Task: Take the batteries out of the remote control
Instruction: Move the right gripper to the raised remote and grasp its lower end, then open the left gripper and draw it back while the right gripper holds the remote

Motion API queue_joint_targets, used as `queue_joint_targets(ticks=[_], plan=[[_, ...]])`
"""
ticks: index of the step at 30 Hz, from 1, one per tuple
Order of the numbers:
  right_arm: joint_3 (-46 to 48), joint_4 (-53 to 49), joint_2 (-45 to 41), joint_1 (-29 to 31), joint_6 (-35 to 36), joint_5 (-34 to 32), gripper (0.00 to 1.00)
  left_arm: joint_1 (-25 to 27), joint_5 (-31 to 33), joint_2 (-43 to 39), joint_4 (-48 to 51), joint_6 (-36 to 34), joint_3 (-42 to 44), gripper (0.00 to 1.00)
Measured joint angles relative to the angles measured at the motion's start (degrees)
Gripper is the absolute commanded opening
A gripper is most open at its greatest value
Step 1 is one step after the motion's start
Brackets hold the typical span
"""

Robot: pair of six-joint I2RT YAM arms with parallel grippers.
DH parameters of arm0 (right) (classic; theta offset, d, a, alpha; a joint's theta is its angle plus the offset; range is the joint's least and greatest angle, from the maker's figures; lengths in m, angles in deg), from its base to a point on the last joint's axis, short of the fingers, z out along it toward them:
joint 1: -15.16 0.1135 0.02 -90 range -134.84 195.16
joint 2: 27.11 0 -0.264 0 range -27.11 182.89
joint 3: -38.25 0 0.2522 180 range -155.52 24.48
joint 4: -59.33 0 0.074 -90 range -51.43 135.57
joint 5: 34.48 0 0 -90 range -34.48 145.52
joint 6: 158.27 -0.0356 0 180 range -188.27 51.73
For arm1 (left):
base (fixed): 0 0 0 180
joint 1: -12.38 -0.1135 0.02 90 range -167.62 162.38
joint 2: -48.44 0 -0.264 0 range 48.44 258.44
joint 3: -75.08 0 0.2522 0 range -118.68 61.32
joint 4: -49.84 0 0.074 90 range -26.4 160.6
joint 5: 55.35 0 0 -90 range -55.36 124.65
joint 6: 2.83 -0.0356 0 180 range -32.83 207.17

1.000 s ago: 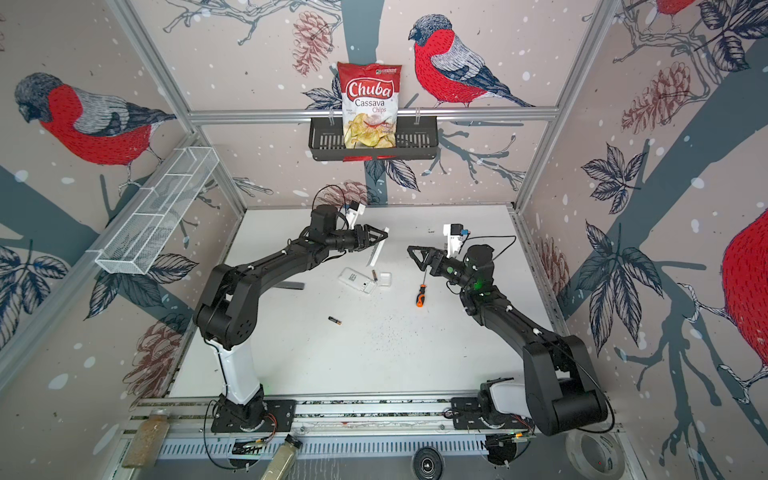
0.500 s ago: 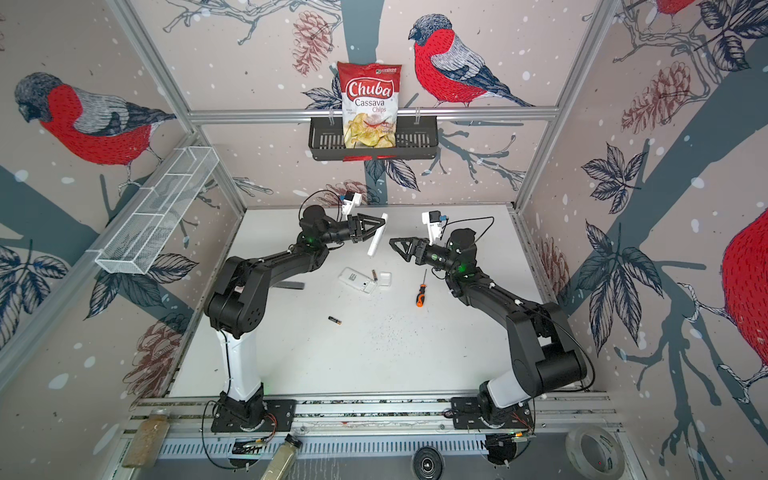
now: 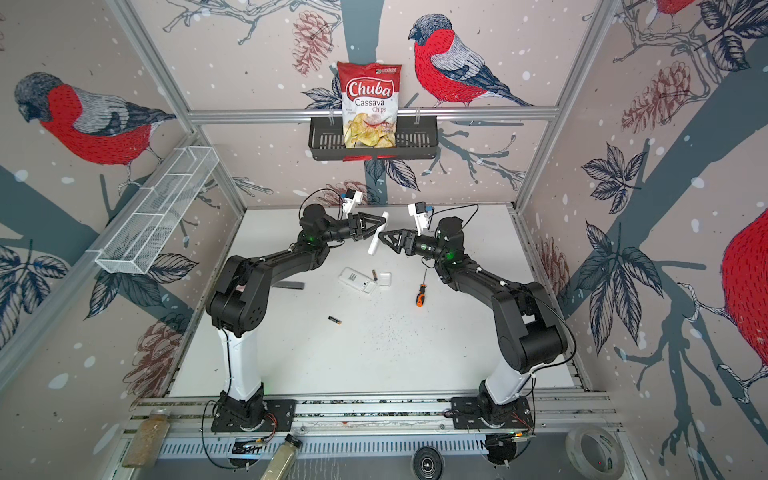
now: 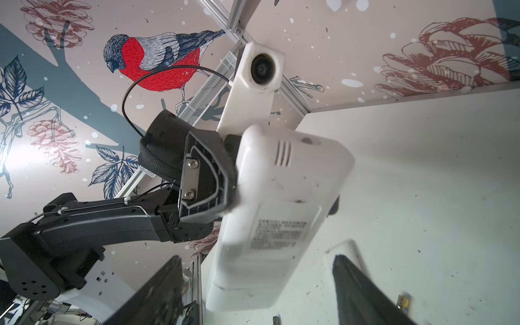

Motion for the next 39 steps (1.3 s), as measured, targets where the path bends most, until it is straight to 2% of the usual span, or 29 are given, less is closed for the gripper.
queue_joint_targets(ticks=[18, 39], plan=[[-1.3, 3.1, 3.5, 0.7, -2.8, 0.8, 0.8, 0.0, 0.1, 0.1, -0.5, 0.0, 0.9, 0.35], [-1.8, 9.4, 6.6, 0.9, -7.2, 1.7, 0.69, 0.5, 0.1, 0.1, -2.9, 1.5, 1.6, 0.33]])
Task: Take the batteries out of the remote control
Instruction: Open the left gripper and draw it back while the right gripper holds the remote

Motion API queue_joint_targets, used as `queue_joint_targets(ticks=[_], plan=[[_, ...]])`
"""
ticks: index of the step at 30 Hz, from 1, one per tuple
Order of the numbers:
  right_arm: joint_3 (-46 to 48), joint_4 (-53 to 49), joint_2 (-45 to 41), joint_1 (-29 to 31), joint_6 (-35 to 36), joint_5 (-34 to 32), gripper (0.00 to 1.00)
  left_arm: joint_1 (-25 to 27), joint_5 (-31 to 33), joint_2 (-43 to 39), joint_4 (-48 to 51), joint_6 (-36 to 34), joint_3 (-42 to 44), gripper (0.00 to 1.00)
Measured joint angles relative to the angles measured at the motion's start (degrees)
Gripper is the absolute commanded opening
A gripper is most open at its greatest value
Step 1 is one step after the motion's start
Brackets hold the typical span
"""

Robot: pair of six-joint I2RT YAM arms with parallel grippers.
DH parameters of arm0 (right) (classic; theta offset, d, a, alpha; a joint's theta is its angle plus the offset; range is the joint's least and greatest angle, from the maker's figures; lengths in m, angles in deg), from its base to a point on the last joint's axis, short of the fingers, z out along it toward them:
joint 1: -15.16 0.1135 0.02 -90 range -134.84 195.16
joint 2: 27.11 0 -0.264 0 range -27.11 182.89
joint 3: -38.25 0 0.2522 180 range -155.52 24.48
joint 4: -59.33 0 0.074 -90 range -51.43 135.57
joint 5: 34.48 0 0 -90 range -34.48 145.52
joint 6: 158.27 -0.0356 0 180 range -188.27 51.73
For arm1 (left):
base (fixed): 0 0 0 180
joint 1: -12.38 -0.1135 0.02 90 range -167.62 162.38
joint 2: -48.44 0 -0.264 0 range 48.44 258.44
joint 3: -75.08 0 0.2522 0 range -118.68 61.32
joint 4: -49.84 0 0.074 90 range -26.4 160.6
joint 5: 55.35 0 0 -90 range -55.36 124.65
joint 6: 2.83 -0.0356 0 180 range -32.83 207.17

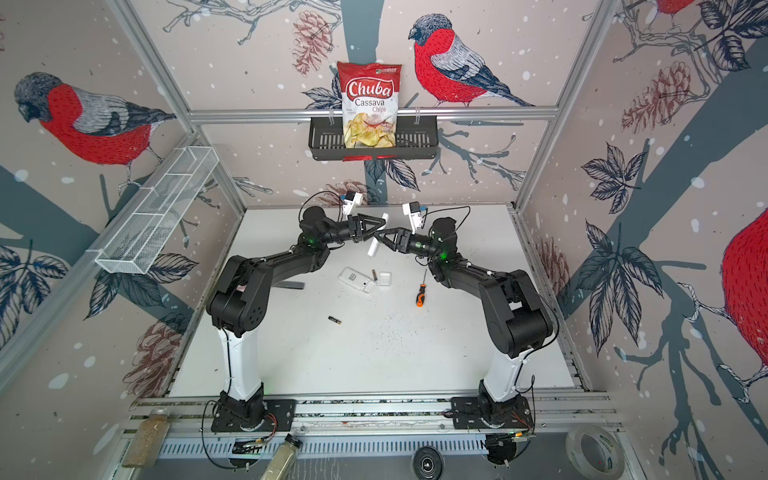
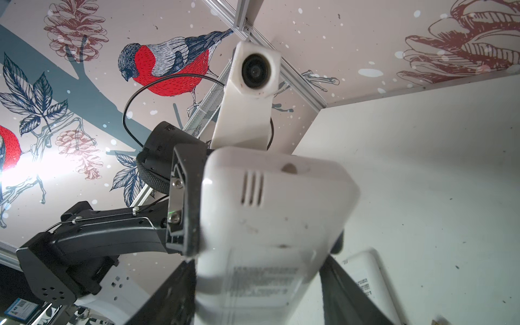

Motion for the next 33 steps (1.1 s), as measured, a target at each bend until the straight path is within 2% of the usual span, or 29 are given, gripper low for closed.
queue_joint_targets(ticks=[8, 16, 22, 25, 28, 30, 33], plan=[[0.0, 2.6, 1.0, 0.0, -1.6, 0.9, 0.64, 0.2, 0.0, 0.1, -0.6, 0.2, 0.0, 0.33], [0.1, 3.5, 1.1, -0.4, -4.1, 1.6, 0.54, 0.2, 0.0, 0.3, -1.8, 0.0, 0.0, 0.33], [0.2, 3.5, 1.2, -0.4, -4.5, 1.8, 0.5, 0.2, -0.1, 0.9, -3.4, 0.5, 0.0, 0.4], [0.2, 3.5, 1.2, -0.5, -4.5, 1.8, 0.49, 0.2, -0.3, 1.0, -3.8, 0.6, 0.0, 0.53], [0.2, 3.5, 1.2, -0.5, -4.5, 2.1, 0.49, 0.2, -0.6, 1.0, -3.8, 0.5, 0.0, 0.73], [0.3, 3.2, 1.2, -0.6, -4.3, 1.8, 0.49, 0.2, -0.8, 0.9, -3.5, 0.4, -0.1, 0.97], [0.3, 3.0, 1.2, -0.7, -4.2, 1.6, 0.48, 0.2, -0.7, 0.0, -0.2, -1.9, -0.2, 0.98]])
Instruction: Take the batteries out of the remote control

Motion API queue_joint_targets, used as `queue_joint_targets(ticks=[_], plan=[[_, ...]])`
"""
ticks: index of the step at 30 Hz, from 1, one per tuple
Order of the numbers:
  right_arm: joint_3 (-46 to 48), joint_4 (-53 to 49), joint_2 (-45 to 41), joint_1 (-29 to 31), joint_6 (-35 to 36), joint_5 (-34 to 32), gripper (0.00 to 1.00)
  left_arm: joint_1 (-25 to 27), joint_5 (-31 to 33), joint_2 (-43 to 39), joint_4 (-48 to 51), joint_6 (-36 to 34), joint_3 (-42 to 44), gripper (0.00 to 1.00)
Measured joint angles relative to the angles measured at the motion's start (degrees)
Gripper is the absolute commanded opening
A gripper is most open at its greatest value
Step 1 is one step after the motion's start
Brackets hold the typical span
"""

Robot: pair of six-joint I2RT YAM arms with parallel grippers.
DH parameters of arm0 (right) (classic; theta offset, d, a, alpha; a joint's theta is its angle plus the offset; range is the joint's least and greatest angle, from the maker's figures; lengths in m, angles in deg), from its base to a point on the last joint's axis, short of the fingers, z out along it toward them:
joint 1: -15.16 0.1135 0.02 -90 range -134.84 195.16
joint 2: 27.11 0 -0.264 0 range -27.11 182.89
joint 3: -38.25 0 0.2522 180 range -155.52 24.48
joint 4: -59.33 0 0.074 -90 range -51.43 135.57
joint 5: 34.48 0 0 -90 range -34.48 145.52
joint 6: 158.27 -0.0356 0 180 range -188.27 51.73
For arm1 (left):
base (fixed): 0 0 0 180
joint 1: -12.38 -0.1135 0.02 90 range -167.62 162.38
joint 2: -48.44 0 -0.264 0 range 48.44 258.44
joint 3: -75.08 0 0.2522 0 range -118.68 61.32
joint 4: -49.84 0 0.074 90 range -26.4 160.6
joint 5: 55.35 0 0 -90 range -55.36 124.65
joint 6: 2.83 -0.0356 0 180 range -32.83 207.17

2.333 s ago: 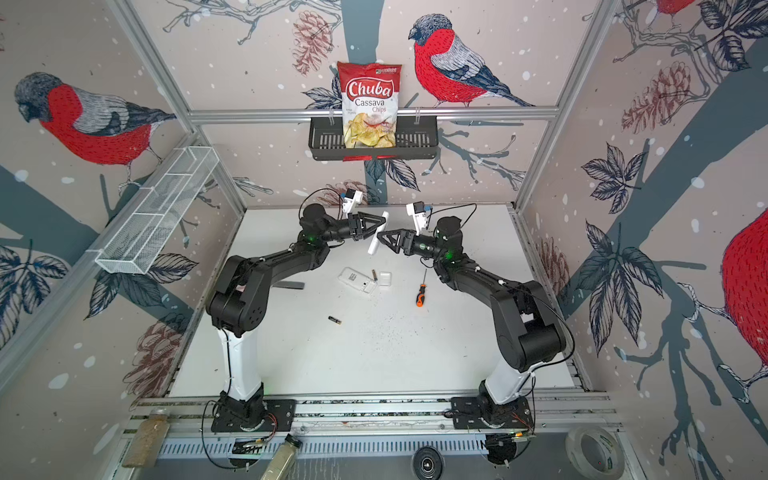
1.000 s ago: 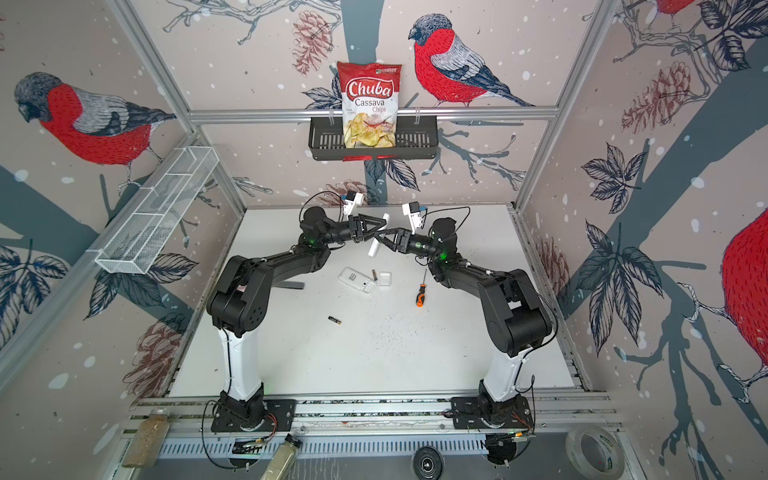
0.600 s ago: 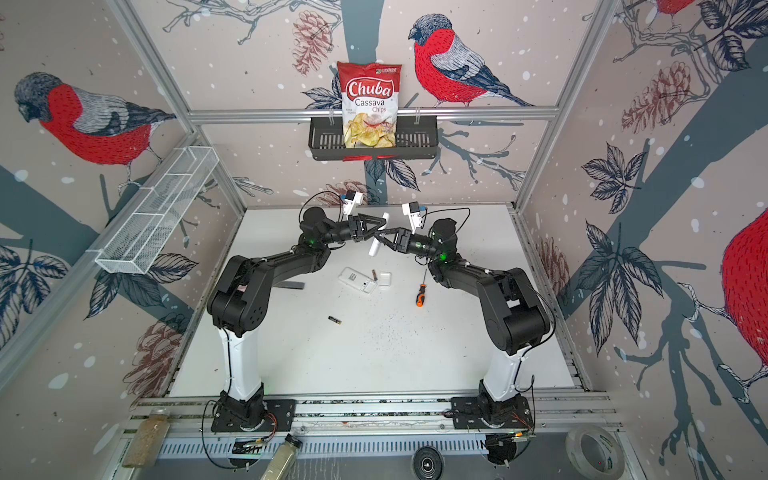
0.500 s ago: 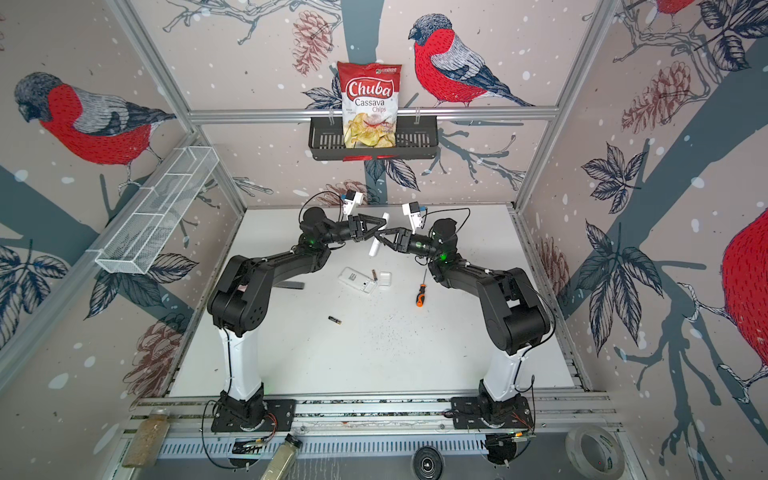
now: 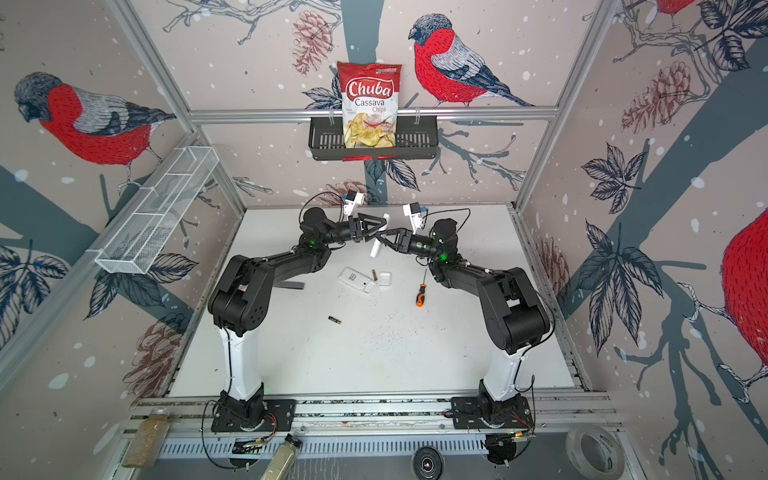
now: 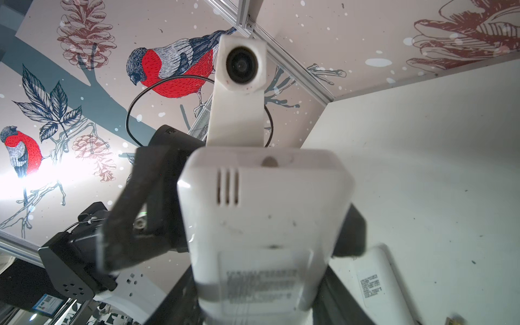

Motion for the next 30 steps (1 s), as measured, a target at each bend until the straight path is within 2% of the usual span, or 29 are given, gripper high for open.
queue_joint_targets(ticks=[6, 12, 17, 21, 25, 30], plan=[[0.0, -0.5, 0.0, 0.0, 0.5, -0.2, 0.48, -0.9, 2.0, -1.8, 6.8, -5.8, -0.5, 0.98], [-0.6, -6.1, -1.2, -0.1, 3.0, -1.3, 0.48, -4.4, 9.0, -6.4, 13.2, -12.1, 3.8, 0.98], [-5.9, -20.8, -2.6, -0.2, 7.4, -9.4, 0.49, -4.8, 18.5, -12.3, 20.0, -21.3, 9.4, 0.97], [-9.2, -32.1, -2.7, -0.4, 8.9, -17.5, 0.52, -3.8, 28.4, -16.7, 22.0, -27.0, 16.8, 0.89], [-10.9, -39.9, -2.3, -0.5, 8.8, -24.2, 0.49, 0.0, 39.9, -21.6, 21.9, -31.8, 26.4, 0.79], [-16.8, -48.7, 1.1, 0.4, 9.1, -30.6, 0.48, 7.2, 53.4, -25.6, 17.0, -36.5, 35.3, 0.77]])
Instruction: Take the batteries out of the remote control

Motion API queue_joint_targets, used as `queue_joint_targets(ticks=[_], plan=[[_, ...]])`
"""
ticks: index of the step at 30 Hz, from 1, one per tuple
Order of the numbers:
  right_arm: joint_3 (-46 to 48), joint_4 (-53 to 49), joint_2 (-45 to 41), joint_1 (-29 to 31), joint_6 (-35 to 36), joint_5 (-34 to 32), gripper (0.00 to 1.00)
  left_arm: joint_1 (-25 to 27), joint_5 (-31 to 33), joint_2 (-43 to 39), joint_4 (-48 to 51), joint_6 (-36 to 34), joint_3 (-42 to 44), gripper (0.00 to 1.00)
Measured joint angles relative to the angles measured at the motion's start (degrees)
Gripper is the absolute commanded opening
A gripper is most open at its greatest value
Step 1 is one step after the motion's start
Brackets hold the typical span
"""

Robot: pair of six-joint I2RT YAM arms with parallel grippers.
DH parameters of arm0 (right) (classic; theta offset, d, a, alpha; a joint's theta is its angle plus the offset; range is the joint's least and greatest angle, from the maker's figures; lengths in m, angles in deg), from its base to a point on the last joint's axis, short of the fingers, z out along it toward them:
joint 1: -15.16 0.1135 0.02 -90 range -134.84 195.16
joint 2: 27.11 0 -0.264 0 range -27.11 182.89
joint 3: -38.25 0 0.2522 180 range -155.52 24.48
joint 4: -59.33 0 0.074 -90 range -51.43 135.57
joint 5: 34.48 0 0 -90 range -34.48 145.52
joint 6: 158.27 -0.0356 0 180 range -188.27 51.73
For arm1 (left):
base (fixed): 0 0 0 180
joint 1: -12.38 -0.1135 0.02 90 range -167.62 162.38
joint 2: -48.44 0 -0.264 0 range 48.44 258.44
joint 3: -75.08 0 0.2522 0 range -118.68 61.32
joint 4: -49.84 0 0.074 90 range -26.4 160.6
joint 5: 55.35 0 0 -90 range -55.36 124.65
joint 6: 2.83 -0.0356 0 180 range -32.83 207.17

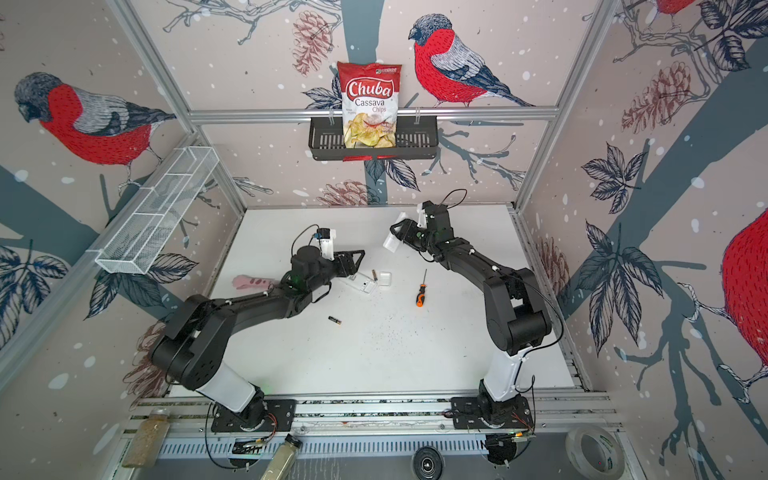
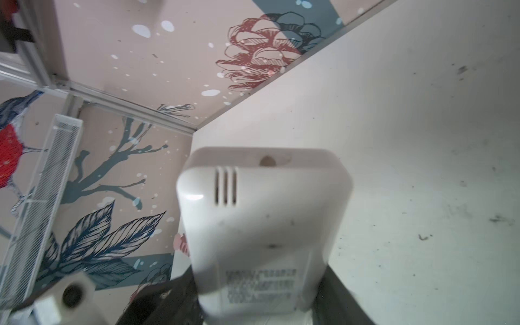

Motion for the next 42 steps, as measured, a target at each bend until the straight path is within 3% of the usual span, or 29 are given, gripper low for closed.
queue_joint_targets(ticks=[6, 12, 28, 42], plan=[[-6.1, -9.4, 3.3, 1.8, 3.0, -4.9, 0.48, 7.2, 11.8, 2.0, -8.7, -3.2, 4.2, 0.74], [-6.5, -12.7, 3.1, 2.7, 3.0, -7.8, 0.49, 8.9, 16.7, 8.4, -18.4, -2.5, 4.2, 0.58], [-5.0, -12.3, 2.5, 4.7, 2.3, -10.1, 0.48, 12.0, 15.1, 17.1, -24.3, 0.0, -3.3, 0.58], [-3.7, -10.5, 0.7, 5.1, 1.3, -10.4, 0.47, 12.0, 14.1, 22.1, -24.3, 1.3, -9.4, 0.4]])
